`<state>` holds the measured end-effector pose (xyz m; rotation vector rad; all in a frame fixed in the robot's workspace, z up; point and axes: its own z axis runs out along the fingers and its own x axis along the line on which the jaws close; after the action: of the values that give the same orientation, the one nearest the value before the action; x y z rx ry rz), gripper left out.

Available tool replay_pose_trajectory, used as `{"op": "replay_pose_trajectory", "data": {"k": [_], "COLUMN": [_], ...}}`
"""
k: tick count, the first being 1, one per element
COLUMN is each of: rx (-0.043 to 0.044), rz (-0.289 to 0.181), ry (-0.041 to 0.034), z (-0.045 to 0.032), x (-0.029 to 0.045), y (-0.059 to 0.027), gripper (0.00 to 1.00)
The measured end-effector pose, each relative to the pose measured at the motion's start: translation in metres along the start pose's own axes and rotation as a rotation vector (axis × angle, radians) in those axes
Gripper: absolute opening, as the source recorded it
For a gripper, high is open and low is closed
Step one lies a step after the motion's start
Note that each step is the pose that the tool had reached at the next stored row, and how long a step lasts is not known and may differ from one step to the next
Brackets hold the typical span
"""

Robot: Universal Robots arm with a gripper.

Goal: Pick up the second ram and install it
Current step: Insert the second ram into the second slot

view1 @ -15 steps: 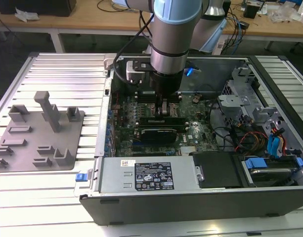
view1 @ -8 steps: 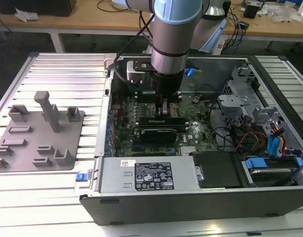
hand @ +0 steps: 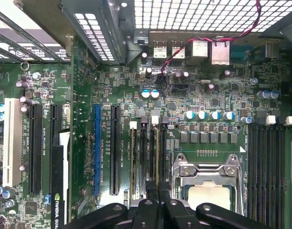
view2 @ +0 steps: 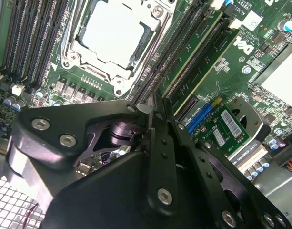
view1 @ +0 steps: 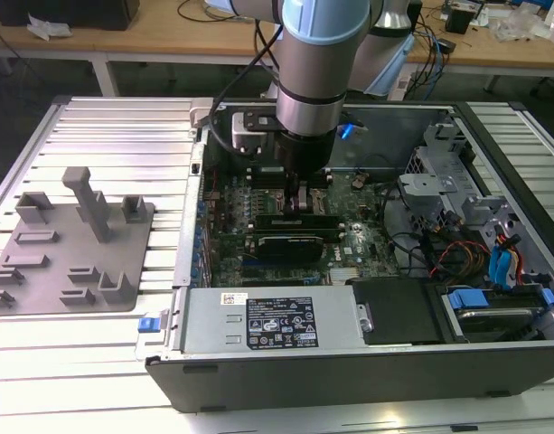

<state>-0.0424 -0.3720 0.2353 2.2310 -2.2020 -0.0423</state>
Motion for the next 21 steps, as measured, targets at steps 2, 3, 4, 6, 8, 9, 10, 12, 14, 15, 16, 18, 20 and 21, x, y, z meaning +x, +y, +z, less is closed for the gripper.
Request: {"op": "replay_pose_trajectory", "data": {"k": [2,3,4,6,8,9,10,12,14,15,16,18,20,21], "rx": [0.0,0.0,0.0001,-0.0001,0.0,0.0002,0.0002,0.0,0.0,0.0001,0.0002,0.0,-0.0002,-0.0001], "rz": [0.0,0.0,0.0,0.0,0.0,0.0,0.0,0.0,0.0,0.0,0.0,0.0,0.0,0.0], "ry": [0.0001,-0.0001,-0.0002,0.0003,0.0001,-0.0002,0.0,0.0001,-0.0001,-0.0005,-0.0005,-0.0001,-0.0001,0.0001], "z": [0.0004,0.0007,0.0014,0.0021,0.0023,0.0035,0.004,0.0045,0.005,0.0055,0.0059,0.0063,0.0072,0.0072], "x": [0.0,0.0,0.0,0.0001,0.0001,0.0001,0.0001,0.0001,0.0001,0.0001,0.0001,0.0001,0.0002,0.0002], "y": [0.0,0.0,-0.0001,0.0,0.0,0.0,0.0002,0.0005,0.0007,0.0007,0.0007,0.0007,0.0007,0.0007], "gripper": [0.09,0.09,0.09,0.09,0.09,0.09,0.09,0.09,0.09,0.09,0.09,0.09,0.09,0.09]}}
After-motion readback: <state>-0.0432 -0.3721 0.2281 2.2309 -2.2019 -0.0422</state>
